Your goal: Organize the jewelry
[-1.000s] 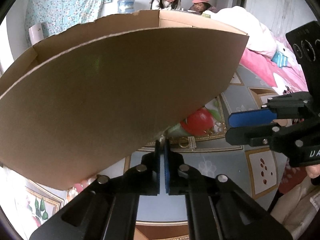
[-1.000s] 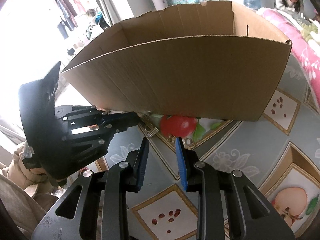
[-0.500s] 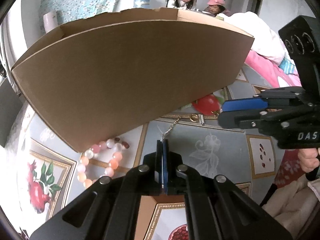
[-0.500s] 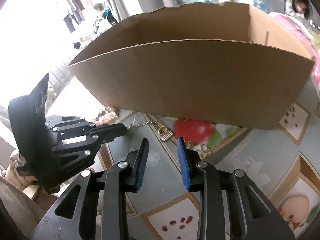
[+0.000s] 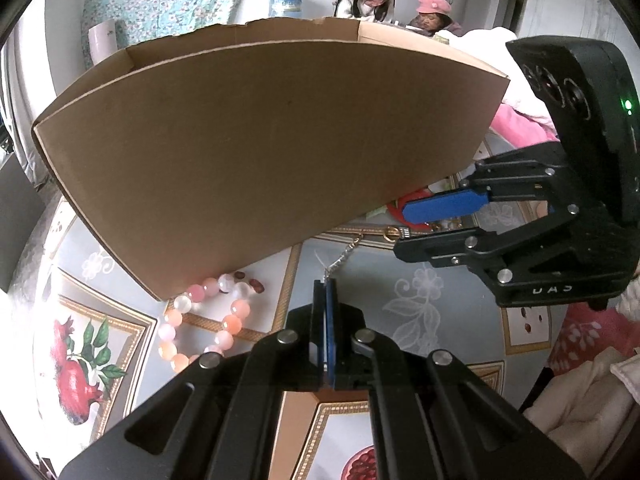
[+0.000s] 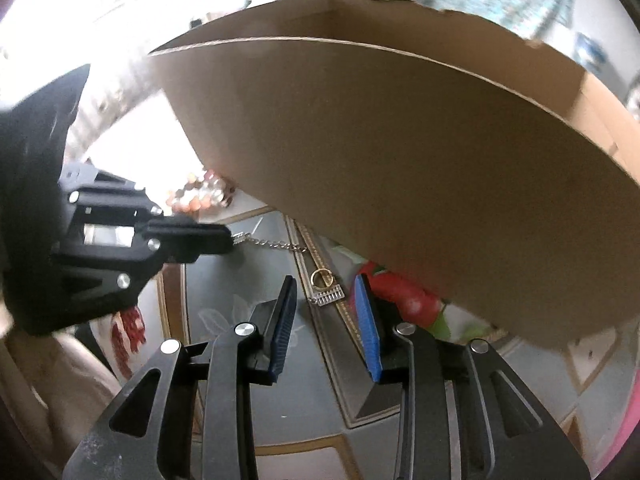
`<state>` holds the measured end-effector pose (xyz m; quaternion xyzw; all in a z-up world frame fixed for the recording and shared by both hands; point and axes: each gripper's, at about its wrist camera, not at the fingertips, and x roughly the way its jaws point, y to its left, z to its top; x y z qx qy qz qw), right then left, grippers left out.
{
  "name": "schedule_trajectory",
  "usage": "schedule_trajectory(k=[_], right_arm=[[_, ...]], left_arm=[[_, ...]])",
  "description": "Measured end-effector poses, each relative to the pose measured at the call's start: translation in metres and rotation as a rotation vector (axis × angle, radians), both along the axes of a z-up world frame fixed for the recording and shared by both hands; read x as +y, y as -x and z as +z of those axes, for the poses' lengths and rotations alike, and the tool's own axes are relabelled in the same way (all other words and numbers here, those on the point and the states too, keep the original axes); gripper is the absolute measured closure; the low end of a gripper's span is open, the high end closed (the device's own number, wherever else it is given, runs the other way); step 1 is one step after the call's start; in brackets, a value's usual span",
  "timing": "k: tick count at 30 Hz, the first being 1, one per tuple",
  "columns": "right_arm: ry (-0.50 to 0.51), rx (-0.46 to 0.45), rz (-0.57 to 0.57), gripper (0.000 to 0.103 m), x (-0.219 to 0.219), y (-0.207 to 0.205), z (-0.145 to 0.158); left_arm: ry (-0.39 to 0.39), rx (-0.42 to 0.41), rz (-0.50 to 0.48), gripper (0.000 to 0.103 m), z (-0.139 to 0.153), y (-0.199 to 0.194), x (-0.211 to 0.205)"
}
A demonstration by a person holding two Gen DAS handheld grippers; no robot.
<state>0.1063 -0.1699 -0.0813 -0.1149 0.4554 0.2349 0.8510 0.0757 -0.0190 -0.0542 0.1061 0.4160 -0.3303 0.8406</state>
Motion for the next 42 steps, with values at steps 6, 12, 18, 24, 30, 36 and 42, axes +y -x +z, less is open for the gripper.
schedule_trajectory(k=[6, 12, 18, 24, 30, 36, 42], right_arm=[[0.05, 0.005, 0.092, 0.078, 0.006, 0.0, 0.001], [0.043, 0.014, 0.098, 0.088, 0.005, 0.001, 0.002], [0.017, 0.018, 0.07, 0.09, 0.002, 0.006, 0.003], [-0.001, 0.012, 0.05, 0.093, -0.013, 0.017, 0.021], [-0.033, 0.0, 0.041, 0.093, -0.018, 0.028, 0.033], [-0.07, -0.036, 0.02, 0.093, -0.033, 0.04, 0.055], [-0.119, -0.123, -0.002, 0.093, -0.05, 0.059, 0.093]], left_arm=[[-0.002, 0.0, -0.001, 0.103, 0.001, 0.0, 0.0], [-0.001, -0.001, 0.001, 0.103, 0.001, 0.0, 0.0], [-0.001, -0.001, -0.001, 0.103, 0.0, 0.0, 0.001], [-0.001, -0.003, -0.008, 0.103, 0.0, 0.0, 0.0], [0.0, -0.009, -0.008, 0.103, 0.003, 0.001, -0.002], [0.022, -0.035, -0.005, 0.103, 0.015, 0.005, 0.005], [0.089, -0.08, -0.008, 0.103, 0.048, 0.008, 0.016]])
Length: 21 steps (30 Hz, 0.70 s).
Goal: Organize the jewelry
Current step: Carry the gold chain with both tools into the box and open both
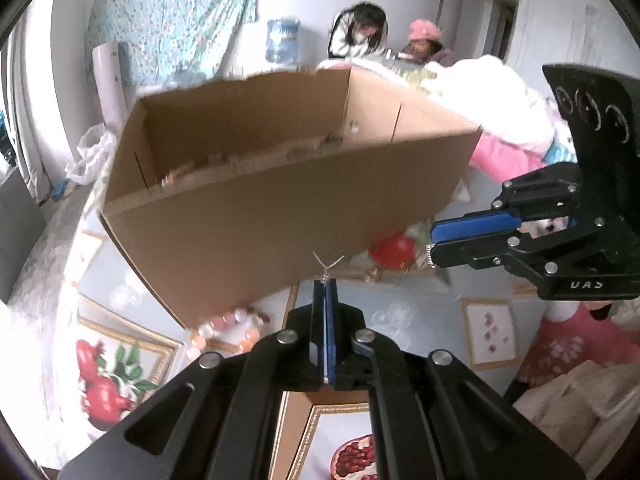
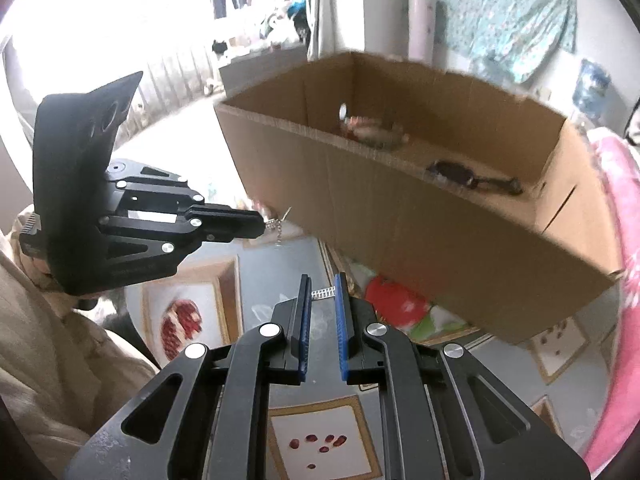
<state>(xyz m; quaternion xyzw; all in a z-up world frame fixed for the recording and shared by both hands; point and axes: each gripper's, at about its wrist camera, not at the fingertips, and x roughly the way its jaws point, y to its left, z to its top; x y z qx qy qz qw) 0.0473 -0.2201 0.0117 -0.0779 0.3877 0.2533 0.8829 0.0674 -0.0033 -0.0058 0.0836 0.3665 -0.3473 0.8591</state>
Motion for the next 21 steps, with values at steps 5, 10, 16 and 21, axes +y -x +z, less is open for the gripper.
schedule_trajectory(k=[5, 10, 16, 21], right_arm=[[-0.06, -0.116, 0.014, 0.093, -0.007, 0.006, 0.044], [-0.148, -0.223, 0.034, 0.093, -0.012, 0.005, 0.078], [-0.146, -0.246, -0.006, 0.093, -0.027, -0.03, 0.077], [-0.064, -0.162, -0.062, 0.093, -0.036, -0.076, 0.042]], left_arm=[[0.093, -0.056, -0.031, 0.103, 0.047, 0.004, 0.006], [0.189, -0.126, -0.054, 0.103, 0.09, 0.002, 0.005], [0.166, -0.122, -0.041, 0.103, 0.095, -0.031, -0.016], [0.099, 0.013, -0.001, 0.103, 0.068, -0.072, -0.034]])
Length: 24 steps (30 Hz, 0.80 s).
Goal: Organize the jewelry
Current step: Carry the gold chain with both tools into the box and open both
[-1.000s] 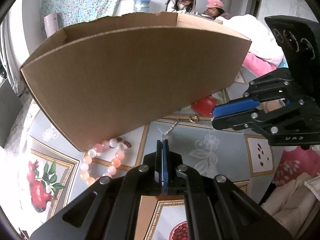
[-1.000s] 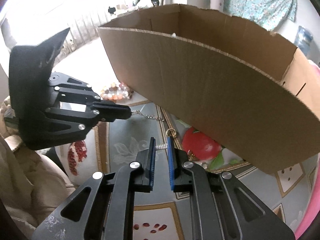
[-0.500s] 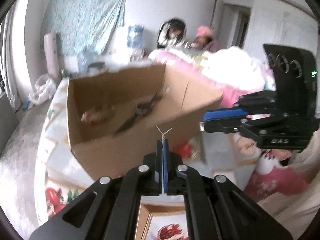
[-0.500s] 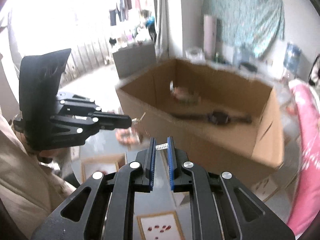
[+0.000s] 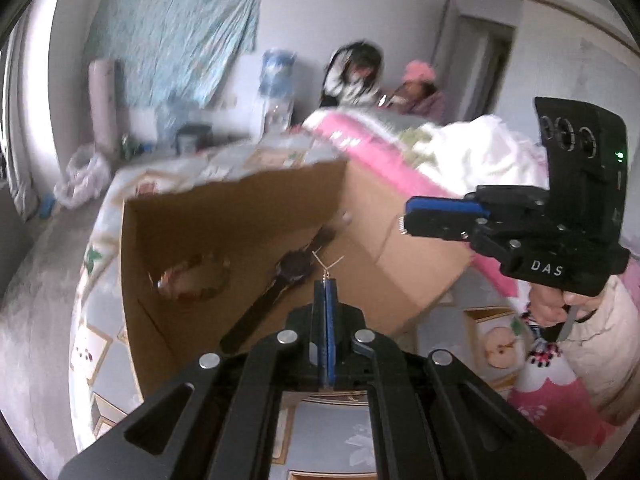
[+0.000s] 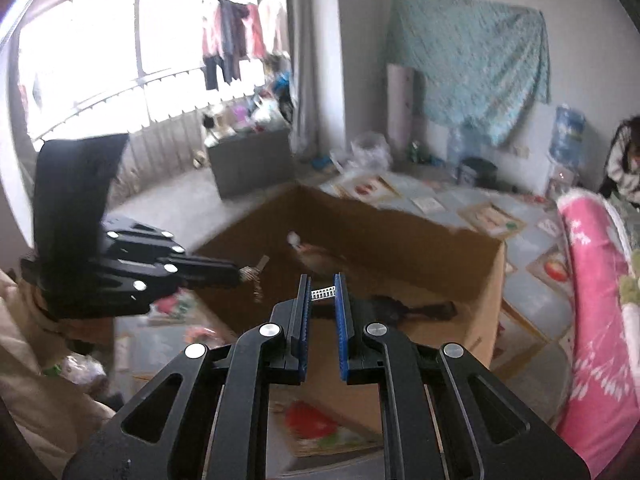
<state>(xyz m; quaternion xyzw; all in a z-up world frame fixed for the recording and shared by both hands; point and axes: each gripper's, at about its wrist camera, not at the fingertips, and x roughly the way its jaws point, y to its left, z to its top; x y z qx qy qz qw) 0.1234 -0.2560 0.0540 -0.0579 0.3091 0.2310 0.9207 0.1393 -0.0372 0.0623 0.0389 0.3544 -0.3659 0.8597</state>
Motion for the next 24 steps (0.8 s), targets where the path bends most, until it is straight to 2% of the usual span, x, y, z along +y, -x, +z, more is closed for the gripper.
schedule_trajectory(k=[6, 10, 18, 22, 24], right_arm=[[0.051, 0.05, -0.049, 0.093, -0.006, -0.022, -0.022], [0.041, 0.039, -0.071, 0.09, -0.01, -0.025, -0.022], [-0.022, 0.0, -0.134, 0.085, -0.026, -0.014, -0.012], [-0.081, -0.033, -0.184, 0.075, -0.033, 0.005, -0.003], [-0.121, -0.05, -0.21, 0.067, -0.034, 0.016, 0.0]], left_arm=[[-0.042, 0.119, 0.004, 0.102, -0.025, -0.022, -0.007], [-0.059, 0.148, 0.014, 0.101, -0.036, -0.028, -0.006], [-0.053, 0.125, 0.031, 0.1, -0.034, -0.026, -0.001], [-0.048, 0.108, 0.043, 0.099, -0.03, -0.022, 0.0], [-0.046, 0.083, 0.045, 0.095, -0.025, -0.016, 0.001]])
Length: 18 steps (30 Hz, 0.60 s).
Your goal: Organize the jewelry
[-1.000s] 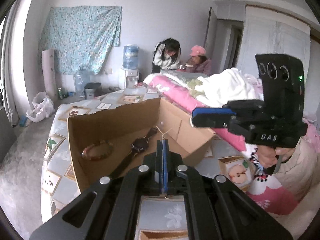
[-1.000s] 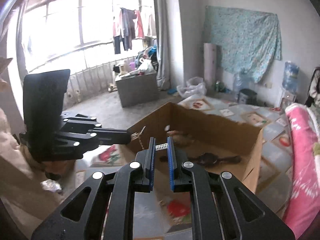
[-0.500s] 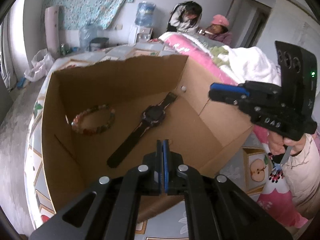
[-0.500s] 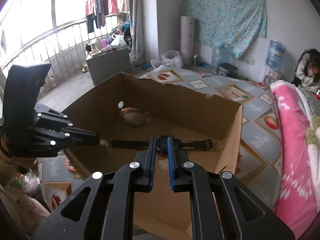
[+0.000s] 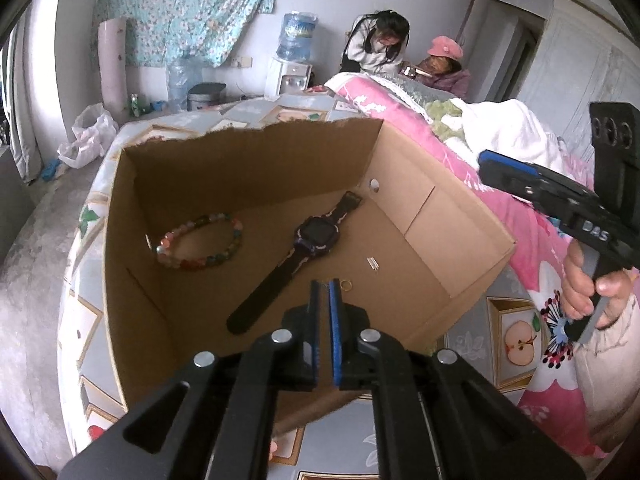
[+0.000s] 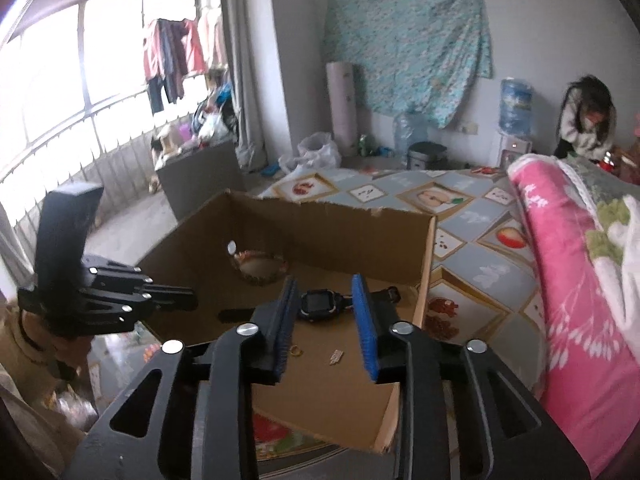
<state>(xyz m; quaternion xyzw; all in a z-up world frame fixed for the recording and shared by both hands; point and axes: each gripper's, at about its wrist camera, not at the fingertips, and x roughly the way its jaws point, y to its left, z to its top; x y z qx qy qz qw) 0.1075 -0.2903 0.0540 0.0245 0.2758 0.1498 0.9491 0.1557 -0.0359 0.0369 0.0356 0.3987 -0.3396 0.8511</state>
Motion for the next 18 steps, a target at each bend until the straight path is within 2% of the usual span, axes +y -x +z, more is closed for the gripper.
schedule_trajectory(k=[2, 9, 12, 18], right_arm=[[-0.041, -0.021, -0.035, 0.056, 0.0, 0.011, 0.001], [-0.166, -0.064, -0.111, 0.035, 0.013, 0.049, 0.002], [-0.186, -0.061, -0.101, 0.034, 0.02, 0.06, 0.0], [-0.214, -0.03, -0.081, 0.033, 0.022, 0.063, -0.006]], left_arm=[[0.011, -0.031, -0.002, 0.086, 0.006, 0.006, 0.002], [0.037, -0.131, 0.001, 0.045, 0.029, 0.035, 0.016], [0.01, -0.161, 0.014, 0.036, 0.033, 0.049, 0.022], [-0.019, -0.155, 0.051, 0.029, 0.029, 0.069, 0.03]])
